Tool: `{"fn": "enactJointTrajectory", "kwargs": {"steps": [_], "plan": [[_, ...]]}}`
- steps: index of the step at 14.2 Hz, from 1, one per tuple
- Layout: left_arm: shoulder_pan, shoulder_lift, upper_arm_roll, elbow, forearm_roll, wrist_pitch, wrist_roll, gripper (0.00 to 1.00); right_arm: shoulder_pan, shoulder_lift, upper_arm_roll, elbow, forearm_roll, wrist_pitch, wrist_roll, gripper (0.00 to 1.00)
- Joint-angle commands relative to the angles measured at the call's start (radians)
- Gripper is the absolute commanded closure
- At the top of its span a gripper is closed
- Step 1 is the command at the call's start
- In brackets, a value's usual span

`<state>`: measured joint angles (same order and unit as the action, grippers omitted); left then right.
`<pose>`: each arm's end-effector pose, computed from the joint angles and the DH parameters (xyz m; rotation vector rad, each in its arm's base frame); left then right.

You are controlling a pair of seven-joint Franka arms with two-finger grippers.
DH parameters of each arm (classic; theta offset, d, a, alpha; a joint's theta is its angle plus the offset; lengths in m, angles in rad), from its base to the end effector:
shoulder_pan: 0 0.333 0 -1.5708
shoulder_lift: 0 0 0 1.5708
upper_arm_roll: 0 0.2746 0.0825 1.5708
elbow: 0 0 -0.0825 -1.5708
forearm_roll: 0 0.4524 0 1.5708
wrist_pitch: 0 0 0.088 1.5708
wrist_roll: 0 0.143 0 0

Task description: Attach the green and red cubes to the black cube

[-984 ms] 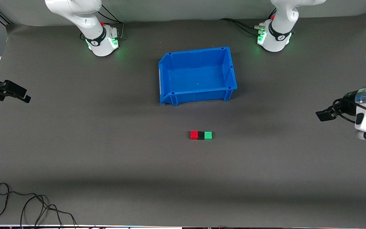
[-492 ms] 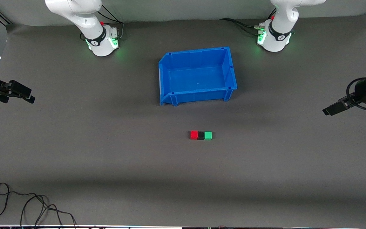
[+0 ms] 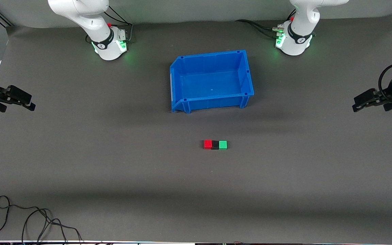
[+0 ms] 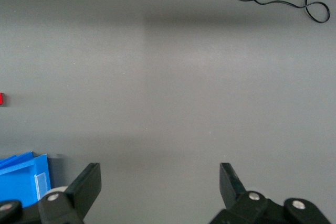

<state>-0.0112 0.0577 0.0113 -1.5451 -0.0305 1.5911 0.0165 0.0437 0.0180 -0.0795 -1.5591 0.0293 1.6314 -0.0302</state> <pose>0.6393 -0.0044 0.5264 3.1115 -0.0243 -0.0178 0.6357 -0.0184 0.5478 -3.1143 0.0102 -0.0860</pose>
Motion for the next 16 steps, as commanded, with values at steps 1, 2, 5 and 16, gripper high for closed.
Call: {"fn": "enactJointTrajectory", "kwargs": {"steps": [1,2,5,16], "plan": [[0.004,-0.029,-0.002,0.01,0.021,-0.04,0.043,0.0,0.019,-0.009,-0.016,-0.019,-0.022,0.012,-0.022,0.0],[0.002,-0.029,-0.004,0.013,0.021,-0.034,0.043,0.0,0.018,-0.006,-0.016,-0.019,-0.022,0.012,-0.022,0.0],[0.0,-0.021,-0.005,0.025,0.029,-0.026,0.062,0.0,0.018,0.005,-0.016,-0.019,-0.017,0.008,-0.019,0.0],[-0.004,-0.021,-0.01,0.023,0.043,-0.043,0.073,0.0,0.018,0.01,-0.016,-0.015,-0.011,0.004,-0.01,0.0]]}}
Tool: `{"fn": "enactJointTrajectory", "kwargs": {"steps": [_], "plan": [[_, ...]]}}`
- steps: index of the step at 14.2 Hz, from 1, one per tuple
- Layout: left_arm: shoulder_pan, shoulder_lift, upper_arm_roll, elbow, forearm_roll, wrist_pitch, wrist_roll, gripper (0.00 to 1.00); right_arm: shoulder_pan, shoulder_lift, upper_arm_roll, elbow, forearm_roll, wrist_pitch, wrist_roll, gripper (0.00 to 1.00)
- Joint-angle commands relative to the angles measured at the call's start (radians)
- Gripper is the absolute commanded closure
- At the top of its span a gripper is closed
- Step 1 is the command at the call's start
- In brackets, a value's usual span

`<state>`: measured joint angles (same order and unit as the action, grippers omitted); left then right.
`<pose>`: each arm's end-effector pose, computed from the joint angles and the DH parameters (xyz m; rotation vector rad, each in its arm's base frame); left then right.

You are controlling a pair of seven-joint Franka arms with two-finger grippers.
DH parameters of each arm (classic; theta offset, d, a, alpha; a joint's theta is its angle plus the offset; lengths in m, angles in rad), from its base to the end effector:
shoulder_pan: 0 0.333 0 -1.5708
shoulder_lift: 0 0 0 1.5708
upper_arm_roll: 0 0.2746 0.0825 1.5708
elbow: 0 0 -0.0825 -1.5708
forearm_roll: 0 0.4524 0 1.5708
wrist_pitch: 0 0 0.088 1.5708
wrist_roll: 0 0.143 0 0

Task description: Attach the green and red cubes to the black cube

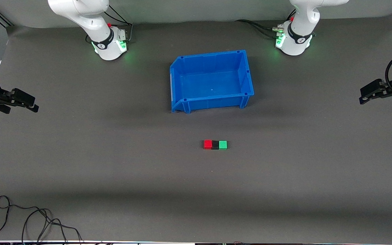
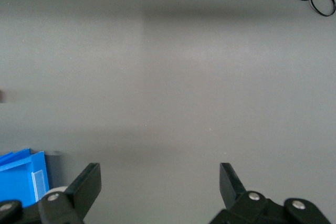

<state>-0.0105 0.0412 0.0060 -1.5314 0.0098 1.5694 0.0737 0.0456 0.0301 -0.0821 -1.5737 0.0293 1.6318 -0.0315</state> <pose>0.6338 -0.0015 0.5424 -3.1293 0.1224 0.0056 0.6373 -0.0187 0.5322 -3.1154 0.0098 -0.0452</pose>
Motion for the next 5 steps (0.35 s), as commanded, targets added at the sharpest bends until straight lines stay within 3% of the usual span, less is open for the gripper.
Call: {"fn": "enactJointTrajectory", "kwargs": {"steps": [1,5], "plan": [[-0.008,-0.004,-0.008,0.01,0.002,-0.016,0.014,0.0,0.016,-0.002,-0.013,0.0,-0.011,0.003,-0.008,0.0],[-0.009,-0.003,-0.008,0.011,0.015,-0.006,0.017,0.0,0.016,-0.002,-0.013,0.0,-0.011,0.005,-0.008,0.0]]}}
